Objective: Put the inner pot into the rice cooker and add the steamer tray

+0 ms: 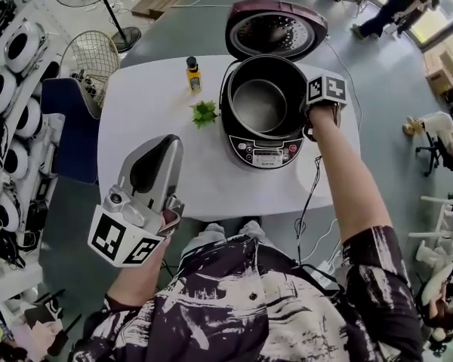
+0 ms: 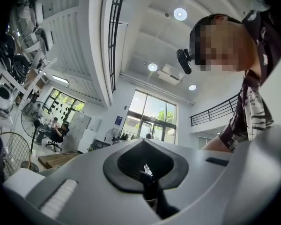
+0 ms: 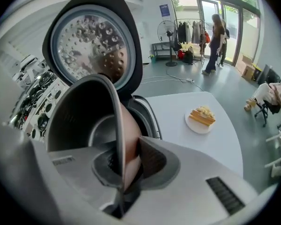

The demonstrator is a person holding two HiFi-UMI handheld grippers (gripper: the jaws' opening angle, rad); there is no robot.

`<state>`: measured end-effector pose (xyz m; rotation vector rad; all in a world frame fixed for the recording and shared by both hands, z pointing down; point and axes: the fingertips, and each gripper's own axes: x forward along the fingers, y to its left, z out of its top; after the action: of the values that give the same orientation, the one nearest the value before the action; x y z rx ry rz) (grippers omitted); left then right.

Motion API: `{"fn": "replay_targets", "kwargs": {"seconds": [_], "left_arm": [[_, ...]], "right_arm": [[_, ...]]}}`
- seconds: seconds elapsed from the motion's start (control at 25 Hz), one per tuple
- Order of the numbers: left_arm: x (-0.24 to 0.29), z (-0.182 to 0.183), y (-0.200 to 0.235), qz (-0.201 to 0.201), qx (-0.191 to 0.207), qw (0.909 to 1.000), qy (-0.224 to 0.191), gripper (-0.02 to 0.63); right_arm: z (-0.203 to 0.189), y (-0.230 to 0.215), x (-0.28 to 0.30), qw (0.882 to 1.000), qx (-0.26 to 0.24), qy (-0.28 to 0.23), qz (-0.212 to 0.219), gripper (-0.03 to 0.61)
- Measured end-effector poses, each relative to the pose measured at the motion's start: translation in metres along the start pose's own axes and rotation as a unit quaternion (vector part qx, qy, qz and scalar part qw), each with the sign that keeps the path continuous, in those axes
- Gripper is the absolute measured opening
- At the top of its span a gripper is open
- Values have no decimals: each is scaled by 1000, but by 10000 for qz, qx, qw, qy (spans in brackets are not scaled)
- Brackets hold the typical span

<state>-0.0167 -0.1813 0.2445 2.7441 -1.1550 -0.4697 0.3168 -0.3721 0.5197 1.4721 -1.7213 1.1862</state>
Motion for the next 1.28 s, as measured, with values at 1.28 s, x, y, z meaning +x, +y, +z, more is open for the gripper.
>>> {"fn": "replay_targets", "kwargs": {"seconds": [1.28], "left_arm": [[9, -17, -11, -26, -178, 9998, 113, 5]], "right_arm": [[-13, -20, 0, 9931, -1159, 143, 55, 63]]}}
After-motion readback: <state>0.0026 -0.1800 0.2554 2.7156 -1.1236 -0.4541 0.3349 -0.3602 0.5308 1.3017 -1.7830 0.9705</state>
